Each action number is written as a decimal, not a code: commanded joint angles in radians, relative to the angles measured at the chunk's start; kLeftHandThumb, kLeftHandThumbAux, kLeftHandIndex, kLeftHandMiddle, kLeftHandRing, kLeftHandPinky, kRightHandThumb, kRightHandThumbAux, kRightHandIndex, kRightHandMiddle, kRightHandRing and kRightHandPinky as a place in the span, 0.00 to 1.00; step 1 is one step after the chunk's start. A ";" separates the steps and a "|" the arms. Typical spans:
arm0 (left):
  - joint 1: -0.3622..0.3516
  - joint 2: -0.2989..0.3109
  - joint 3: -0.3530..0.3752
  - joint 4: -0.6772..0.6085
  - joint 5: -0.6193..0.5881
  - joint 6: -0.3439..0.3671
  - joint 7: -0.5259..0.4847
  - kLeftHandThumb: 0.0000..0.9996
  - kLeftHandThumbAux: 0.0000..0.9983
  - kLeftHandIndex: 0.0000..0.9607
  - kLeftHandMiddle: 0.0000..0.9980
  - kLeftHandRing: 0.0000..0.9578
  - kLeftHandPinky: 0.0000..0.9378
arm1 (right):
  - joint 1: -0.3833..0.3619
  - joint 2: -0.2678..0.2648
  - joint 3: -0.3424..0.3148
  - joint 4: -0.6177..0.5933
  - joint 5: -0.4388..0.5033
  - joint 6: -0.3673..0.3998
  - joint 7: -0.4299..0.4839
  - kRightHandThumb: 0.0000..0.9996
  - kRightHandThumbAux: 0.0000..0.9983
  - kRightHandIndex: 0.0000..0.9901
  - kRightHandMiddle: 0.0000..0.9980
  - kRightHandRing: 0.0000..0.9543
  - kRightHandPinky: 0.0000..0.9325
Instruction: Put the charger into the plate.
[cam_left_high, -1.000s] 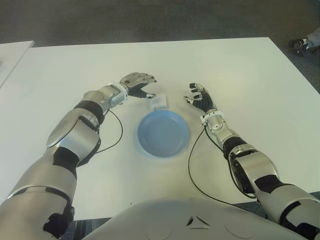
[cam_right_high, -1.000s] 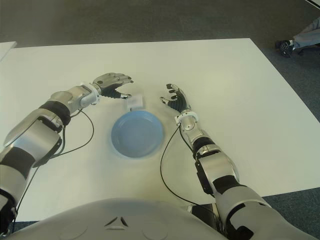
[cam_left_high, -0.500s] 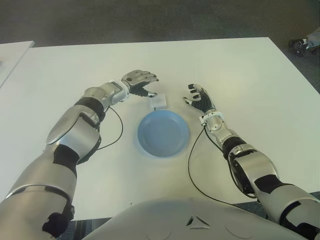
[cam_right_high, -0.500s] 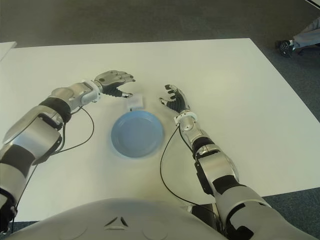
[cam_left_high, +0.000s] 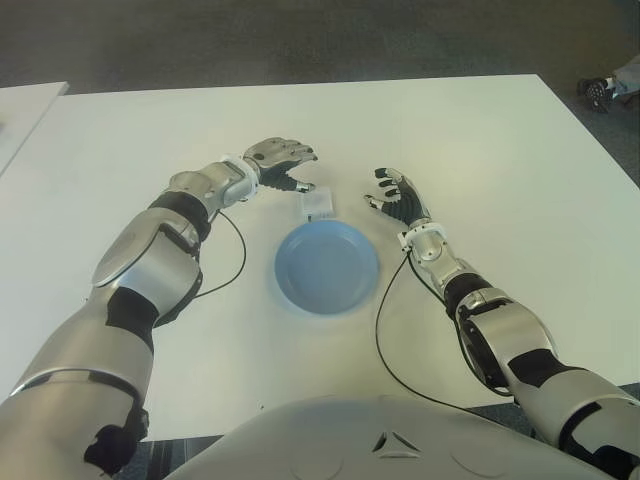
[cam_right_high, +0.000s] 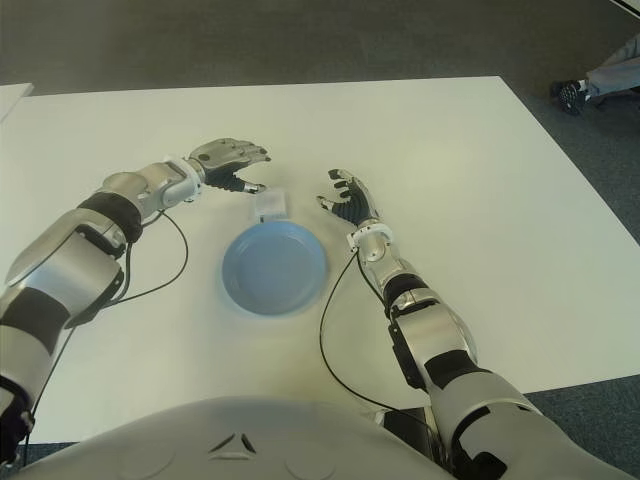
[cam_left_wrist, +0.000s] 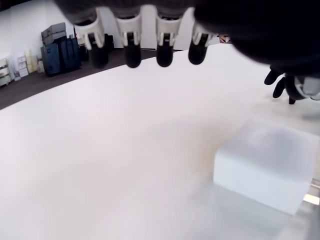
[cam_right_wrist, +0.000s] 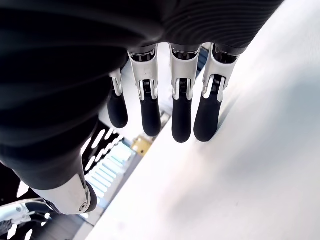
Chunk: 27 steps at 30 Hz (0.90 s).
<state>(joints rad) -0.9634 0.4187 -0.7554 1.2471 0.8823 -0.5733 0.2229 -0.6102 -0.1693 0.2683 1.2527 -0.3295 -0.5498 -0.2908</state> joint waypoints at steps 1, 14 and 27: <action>-0.007 -0.002 -0.005 -0.005 0.010 0.003 -0.032 0.25 0.12 0.00 0.00 0.00 0.00 | 0.094 0.057 0.042 0.079 -0.051 0.117 0.062 0.42 0.73 0.20 0.25 0.28 0.35; -0.013 -0.015 -0.030 -0.014 0.030 0.020 -0.067 0.24 0.13 0.00 0.00 0.00 0.00 | 0.092 0.058 0.049 0.078 -0.052 0.119 0.053 0.47 0.75 0.20 0.26 0.31 0.38; 0.017 -0.031 -0.036 -0.005 0.021 0.029 -0.064 0.21 0.12 0.00 0.00 0.00 0.00 | 0.092 0.057 0.061 0.075 -0.056 0.117 0.038 0.45 0.75 0.20 0.27 0.32 0.39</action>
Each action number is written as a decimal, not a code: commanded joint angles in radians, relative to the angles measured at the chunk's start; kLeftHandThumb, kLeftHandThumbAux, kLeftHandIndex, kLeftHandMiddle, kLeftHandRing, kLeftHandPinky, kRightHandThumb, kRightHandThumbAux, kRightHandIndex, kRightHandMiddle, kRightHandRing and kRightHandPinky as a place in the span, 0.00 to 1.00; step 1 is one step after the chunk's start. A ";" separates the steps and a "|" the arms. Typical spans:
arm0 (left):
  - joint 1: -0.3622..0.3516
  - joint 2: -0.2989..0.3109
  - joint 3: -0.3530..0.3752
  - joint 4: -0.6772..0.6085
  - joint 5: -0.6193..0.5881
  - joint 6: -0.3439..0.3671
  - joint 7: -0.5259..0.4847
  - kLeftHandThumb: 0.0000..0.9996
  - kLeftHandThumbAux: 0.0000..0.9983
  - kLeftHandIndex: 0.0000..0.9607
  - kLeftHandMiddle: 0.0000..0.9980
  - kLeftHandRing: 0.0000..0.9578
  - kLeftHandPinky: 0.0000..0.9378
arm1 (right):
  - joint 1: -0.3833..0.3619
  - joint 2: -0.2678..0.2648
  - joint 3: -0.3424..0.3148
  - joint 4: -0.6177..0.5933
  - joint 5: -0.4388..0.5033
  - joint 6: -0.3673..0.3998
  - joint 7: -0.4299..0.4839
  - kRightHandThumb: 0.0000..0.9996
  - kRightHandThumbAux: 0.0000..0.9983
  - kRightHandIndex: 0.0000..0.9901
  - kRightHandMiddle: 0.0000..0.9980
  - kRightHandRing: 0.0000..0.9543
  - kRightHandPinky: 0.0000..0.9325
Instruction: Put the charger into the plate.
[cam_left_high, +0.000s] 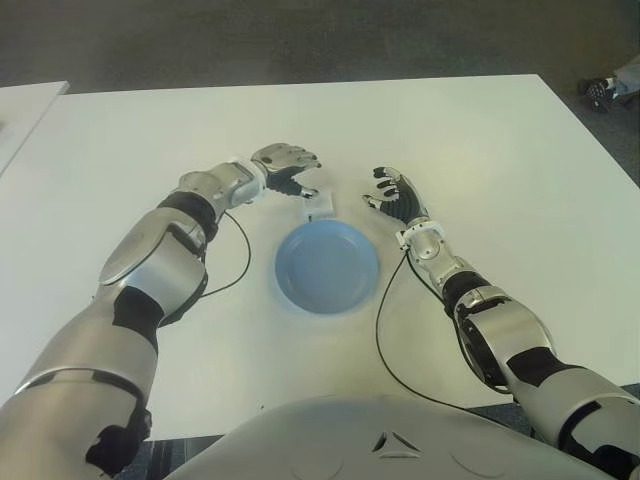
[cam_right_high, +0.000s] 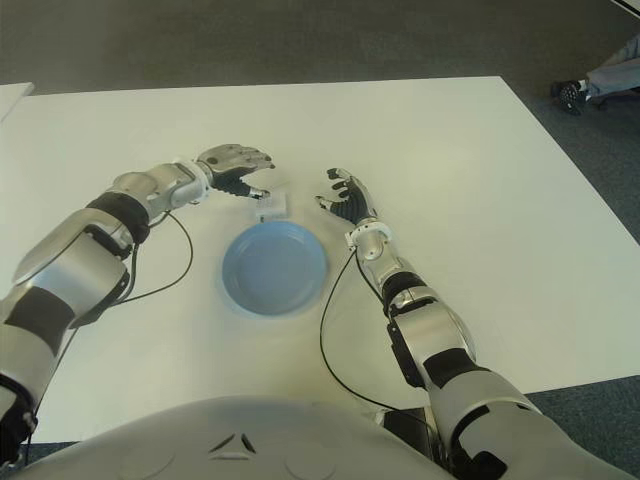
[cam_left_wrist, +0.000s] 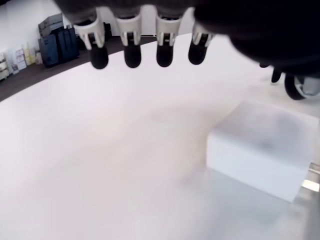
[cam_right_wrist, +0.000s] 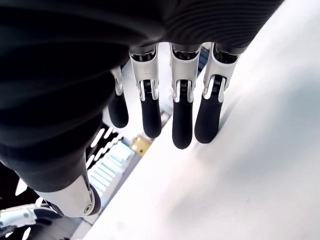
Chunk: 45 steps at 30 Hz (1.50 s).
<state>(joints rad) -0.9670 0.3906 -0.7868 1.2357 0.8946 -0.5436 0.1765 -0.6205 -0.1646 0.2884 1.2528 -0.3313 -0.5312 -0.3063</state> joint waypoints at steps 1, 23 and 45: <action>0.021 -0.003 -0.005 0.007 0.009 -0.001 -0.017 0.21 0.12 0.00 0.00 0.00 0.00 | 0.103 0.052 0.042 0.075 -0.054 0.099 0.053 0.45 0.75 0.20 0.27 0.32 0.39; 0.130 -0.018 0.062 0.018 -0.065 -0.022 0.021 0.26 0.15 0.00 0.00 0.00 0.00 | 0.106 0.050 0.044 0.071 -0.049 0.086 0.049 0.47 0.75 0.21 0.28 0.35 0.42; 0.240 -0.042 0.068 0.018 -0.051 0.063 0.213 0.23 0.19 0.00 0.00 0.00 0.00 | 0.112 0.046 0.054 0.066 -0.069 0.074 0.025 0.44 0.75 0.22 0.29 0.34 0.40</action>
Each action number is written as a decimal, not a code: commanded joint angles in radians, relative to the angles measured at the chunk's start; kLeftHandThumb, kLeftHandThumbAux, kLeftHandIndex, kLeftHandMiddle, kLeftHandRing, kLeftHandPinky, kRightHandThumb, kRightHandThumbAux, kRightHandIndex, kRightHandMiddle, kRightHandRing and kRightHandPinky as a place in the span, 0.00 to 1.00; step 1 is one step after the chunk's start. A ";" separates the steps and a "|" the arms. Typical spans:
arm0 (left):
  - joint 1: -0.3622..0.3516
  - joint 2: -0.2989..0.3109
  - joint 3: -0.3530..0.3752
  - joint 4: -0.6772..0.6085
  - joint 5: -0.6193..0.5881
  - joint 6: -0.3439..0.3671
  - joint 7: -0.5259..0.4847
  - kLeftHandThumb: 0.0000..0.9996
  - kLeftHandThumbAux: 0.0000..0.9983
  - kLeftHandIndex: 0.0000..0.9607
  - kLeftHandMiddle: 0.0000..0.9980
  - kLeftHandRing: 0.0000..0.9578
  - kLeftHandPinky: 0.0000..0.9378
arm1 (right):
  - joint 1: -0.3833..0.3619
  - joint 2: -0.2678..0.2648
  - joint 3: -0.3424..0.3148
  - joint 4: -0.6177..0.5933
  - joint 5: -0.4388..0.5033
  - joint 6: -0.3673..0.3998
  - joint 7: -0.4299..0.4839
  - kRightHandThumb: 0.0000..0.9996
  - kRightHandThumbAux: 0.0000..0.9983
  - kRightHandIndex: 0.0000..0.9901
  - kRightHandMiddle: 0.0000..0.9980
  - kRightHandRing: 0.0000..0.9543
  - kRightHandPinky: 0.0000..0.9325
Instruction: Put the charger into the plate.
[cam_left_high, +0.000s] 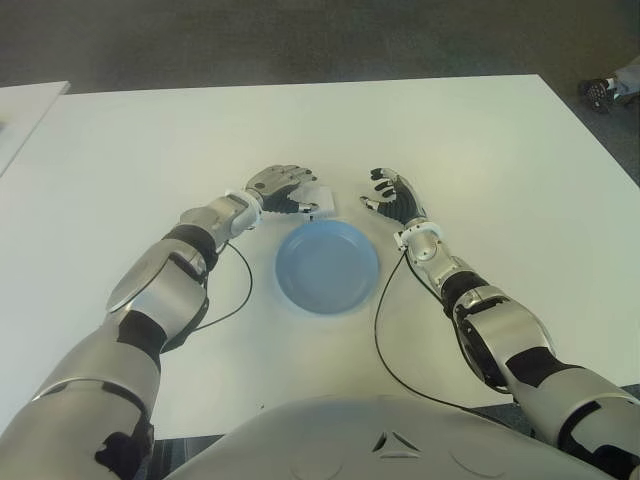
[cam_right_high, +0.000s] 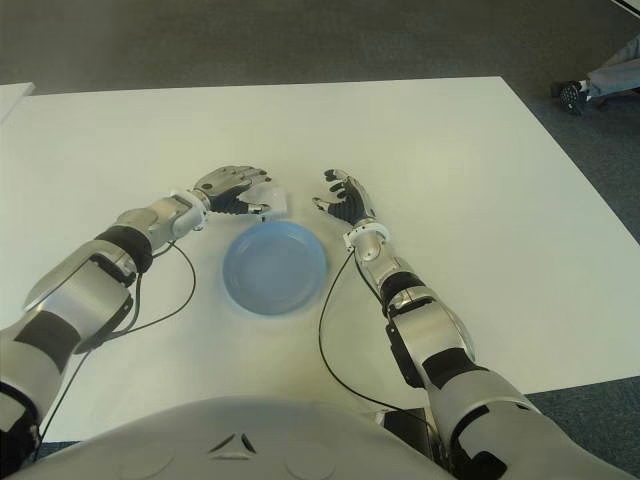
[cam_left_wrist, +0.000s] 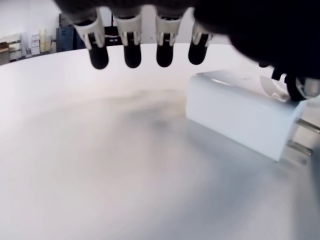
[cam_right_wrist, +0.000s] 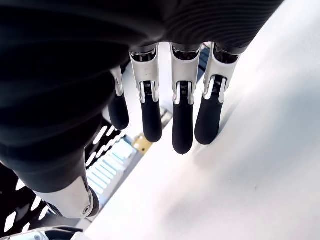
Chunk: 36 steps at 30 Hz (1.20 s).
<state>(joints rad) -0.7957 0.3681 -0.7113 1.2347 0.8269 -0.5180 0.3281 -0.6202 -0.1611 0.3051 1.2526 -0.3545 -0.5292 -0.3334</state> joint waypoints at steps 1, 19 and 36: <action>0.080 -0.023 -0.010 0.031 0.020 0.050 0.088 0.23 0.20 0.00 0.00 0.00 0.00 | 0.113 0.042 0.037 0.066 -0.046 0.071 0.052 0.44 0.75 0.22 0.29 0.34 0.41; 0.086 0.030 -0.067 0.045 0.084 0.095 0.292 0.15 0.26 0.00 0.00 0.00 0.00 | 0.121 0.045 0.028 0.064 -0.036 0.056 0.051 0.46 0.74 0.21 0.30 0.34 0.40; 0.062 0.142 -0.081 0.020 0.096 0.028 0.266 0.16 0.27 0.00 0.00 0.00 0.00 | 0.122 0.043 0.011 0.066 -0.020 0.064 0.073 0.45 0.74 0.20 0.31 0.36 0.42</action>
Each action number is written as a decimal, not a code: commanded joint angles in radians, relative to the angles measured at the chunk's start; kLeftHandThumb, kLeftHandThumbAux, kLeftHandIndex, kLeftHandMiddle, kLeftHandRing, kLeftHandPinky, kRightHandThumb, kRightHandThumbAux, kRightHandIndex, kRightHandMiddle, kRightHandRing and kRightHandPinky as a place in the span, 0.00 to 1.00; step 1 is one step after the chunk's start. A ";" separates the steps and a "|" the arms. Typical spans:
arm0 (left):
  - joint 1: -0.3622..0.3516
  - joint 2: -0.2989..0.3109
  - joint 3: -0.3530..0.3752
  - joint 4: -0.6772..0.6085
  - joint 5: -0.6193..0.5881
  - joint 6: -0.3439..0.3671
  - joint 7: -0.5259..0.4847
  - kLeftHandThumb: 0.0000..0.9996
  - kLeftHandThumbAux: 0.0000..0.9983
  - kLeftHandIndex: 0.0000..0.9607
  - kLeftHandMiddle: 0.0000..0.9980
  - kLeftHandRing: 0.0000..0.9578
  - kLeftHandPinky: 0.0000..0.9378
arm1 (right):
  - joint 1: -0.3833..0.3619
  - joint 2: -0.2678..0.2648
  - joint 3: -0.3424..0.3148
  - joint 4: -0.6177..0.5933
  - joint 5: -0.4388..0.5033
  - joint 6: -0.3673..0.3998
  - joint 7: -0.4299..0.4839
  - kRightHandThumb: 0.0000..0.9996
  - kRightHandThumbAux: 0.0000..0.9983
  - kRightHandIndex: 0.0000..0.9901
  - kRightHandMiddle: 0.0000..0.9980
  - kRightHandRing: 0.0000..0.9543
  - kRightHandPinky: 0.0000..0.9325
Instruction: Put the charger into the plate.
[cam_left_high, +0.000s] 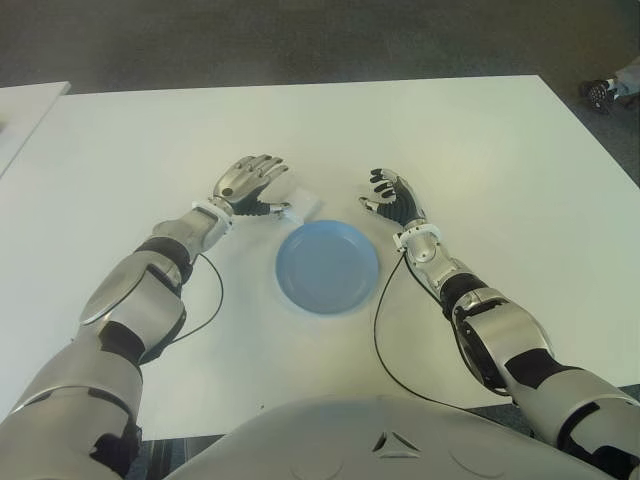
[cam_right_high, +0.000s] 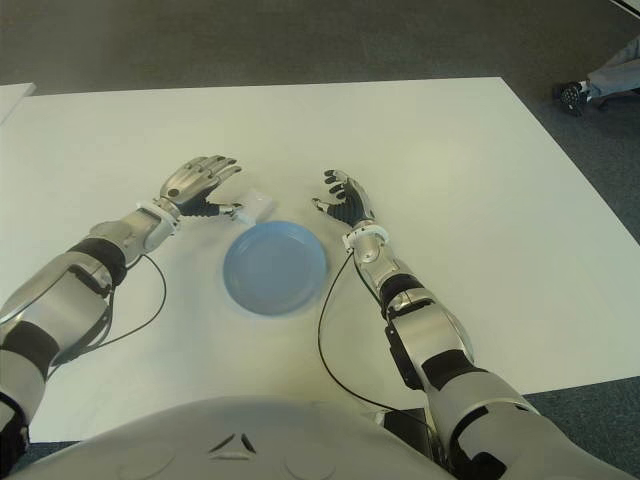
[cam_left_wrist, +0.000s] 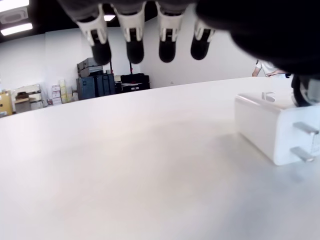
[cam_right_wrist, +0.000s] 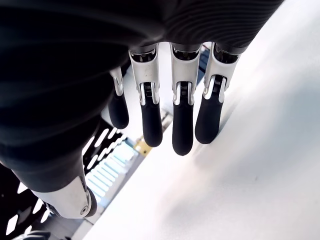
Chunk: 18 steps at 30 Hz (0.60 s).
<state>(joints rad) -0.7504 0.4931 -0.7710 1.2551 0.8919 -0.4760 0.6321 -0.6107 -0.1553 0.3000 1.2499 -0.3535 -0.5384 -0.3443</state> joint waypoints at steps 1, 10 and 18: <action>0.016 0.023 -0.020 -0.003 0.030 -0.019 -0.041 0.16 0.27 0.00 0.00 0.00 0.00 | 0.113 0.037 0.013 0.069 -0.018 0.074 0.088 0.45 0.74 0.20 0.31 0.36 0.43; 0.017 0.054 -0.008 -0.013 0.021 -0.051 -0.065 0.17 0.24 0.00 0.00 0.00 0.00 | 0.114 0.031 0.007 0.068 -0.018 0.073 0.092 0.50 0.73 0.20 0.32 0.37 0.41; 0.019 0.070 -0.001 -0.018 0.016 -0.064 -0.088 0.17 0.24 0.00 0.00 0.00 0.00 | 0.117 0.026 0.003 0.069 -0.015 0.071 0.101 0.52 0.72 0.20 0.32 0.36 0.39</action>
<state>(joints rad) -0.7518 0.5470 -0.7670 1.2345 0.8937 -0.5339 0.5769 -0.6101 -0.1549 0.2870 1.2495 -0.3498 -0.5385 -0.3367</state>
